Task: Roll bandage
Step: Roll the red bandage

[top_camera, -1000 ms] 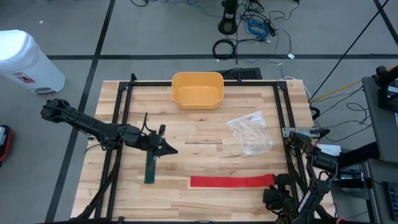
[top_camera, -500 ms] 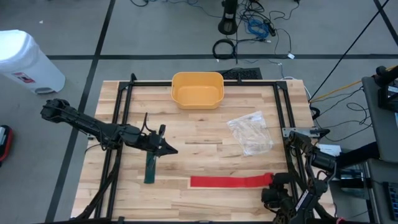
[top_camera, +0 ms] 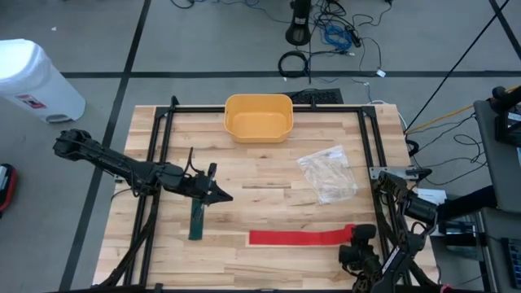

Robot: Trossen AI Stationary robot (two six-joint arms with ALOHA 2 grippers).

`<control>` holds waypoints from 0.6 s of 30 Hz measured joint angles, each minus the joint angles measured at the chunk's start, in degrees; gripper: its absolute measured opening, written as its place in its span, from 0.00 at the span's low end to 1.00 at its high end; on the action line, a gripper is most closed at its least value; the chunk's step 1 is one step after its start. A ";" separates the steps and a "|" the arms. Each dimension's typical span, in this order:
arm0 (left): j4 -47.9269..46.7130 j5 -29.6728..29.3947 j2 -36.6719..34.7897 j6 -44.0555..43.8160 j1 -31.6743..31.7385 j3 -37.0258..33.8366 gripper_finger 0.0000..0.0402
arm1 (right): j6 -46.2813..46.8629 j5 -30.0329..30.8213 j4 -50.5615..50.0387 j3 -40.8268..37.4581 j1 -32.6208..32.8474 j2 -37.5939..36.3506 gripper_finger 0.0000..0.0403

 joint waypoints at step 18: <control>0.02 0.02 0.00 0.00 0.00 0.00 0.05 | 0.13 -0.04 -0.34 0.04 -0.12 0.00 0.09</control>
